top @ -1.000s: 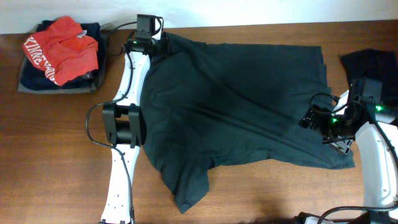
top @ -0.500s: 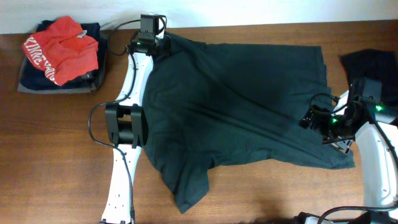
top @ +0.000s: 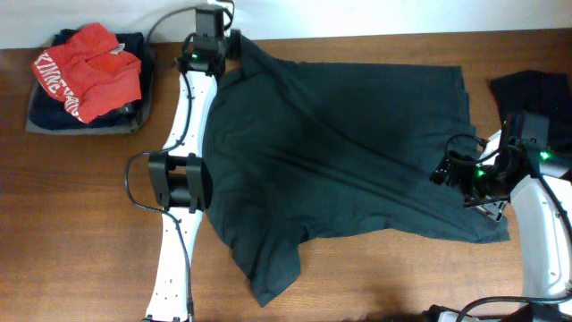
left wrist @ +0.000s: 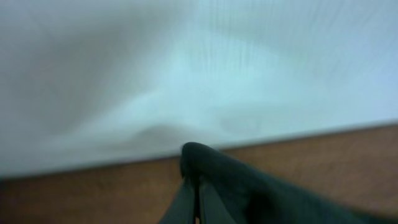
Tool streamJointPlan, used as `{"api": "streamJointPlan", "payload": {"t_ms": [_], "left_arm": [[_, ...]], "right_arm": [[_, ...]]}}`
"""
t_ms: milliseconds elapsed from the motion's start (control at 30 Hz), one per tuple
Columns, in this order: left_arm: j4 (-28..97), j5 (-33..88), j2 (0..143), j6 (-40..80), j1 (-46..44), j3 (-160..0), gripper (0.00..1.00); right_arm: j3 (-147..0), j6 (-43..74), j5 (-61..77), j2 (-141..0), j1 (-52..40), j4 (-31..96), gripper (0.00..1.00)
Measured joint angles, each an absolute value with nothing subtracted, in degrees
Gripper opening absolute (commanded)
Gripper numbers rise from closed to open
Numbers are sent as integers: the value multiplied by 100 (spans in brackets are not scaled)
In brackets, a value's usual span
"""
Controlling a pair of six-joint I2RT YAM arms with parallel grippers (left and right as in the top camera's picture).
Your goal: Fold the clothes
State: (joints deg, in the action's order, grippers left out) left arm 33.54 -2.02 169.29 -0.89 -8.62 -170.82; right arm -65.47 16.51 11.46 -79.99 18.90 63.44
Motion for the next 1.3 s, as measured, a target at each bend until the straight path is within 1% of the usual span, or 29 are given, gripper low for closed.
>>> {"api": "streamJointPlan", "payload": {"t_ms": [133,267,533,667,867,1000,1300], "left_arm": [[3465,-200,16931,-89,-862,-17522,1],[3889,-145,16929,-86,-893,-17834,1],[4530,410,16918,-86,-1041,-17884,0],[5181,862,16785,-89,-1181,-17882,0],[6246,1074,16344,-91,-1313,-17884,0],[6851,939,16094,-91,-1295,-17887,1],[8195,-99,16040,-91,-1271,-17900,1]], "right_arm": [[-6547,1653,1146,-7999,1890,6344,99],[-6547,1649,1146,-7999,1890,6342,99],[-6547,1649,1146,-7999,1890,6342,99],[-6547,1651,1146,-7999,1890,6342,99],[-6547,1651,1146,-7999,1890,6316,99],[-6547,1651,1146,-7999,1890,6296,99],[-6547,1651,1146,-7999,1890,6281,99]]}}
